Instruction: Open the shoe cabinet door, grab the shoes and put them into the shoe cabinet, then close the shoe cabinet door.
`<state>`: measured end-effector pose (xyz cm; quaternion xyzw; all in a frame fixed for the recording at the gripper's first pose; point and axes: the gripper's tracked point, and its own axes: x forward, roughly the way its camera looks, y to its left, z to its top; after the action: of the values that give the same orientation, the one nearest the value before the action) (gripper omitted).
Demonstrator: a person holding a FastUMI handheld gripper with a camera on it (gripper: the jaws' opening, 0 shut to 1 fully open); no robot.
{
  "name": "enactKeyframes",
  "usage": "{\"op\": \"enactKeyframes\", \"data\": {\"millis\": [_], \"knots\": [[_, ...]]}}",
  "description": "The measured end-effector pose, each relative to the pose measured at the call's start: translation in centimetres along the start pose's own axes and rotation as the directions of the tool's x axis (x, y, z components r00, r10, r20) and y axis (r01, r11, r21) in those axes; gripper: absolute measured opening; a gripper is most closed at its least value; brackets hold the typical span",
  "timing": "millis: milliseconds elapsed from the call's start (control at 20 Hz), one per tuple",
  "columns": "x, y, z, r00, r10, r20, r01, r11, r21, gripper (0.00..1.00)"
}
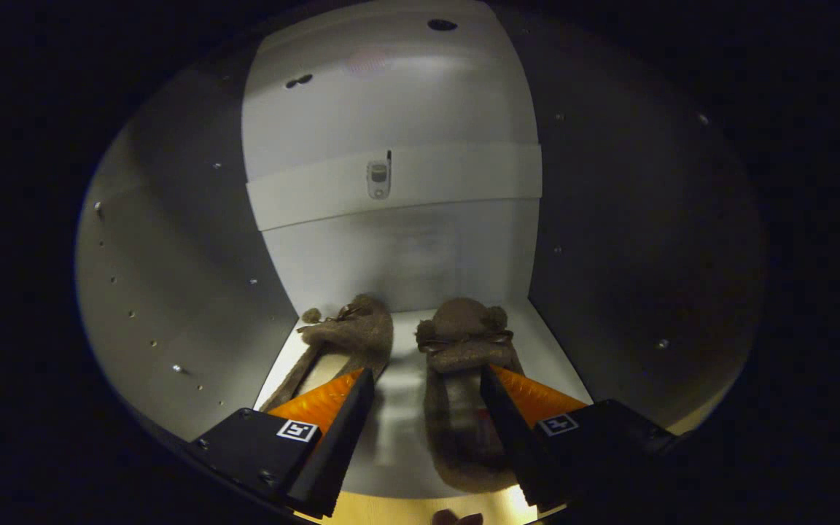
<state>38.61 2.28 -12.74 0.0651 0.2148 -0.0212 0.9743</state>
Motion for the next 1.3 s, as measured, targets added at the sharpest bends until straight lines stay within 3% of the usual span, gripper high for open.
{"op": "enactKeyframes", "data": {"millis": [250,500,700,900,1050,1300], "knots": [[-7.4,1.1,1.7,0.993,0.052,0.107,-0.049,0.998,-0.027,0.95],[-17.7,2.7,2.6,0.965,0.101,0.243,-0.078,0.992,-0.103,0.98],[-25.3,3.9,1.6,0.951,0.166,0.262,-0.142,0.984,-0.108,0.98],[-32.9,2.5,1.9,0.919,0.175,0.355,-0.134,0.981,-0.138,0.97],[-39.0,1.2,1.4,0.896,0.212,0.389,-0.177,0.976,-0.125,0.97],[-47.1,-3.9,0.8,0.888,0.217,0.405,-0.181,0.975,-0.126,0.97]]}}
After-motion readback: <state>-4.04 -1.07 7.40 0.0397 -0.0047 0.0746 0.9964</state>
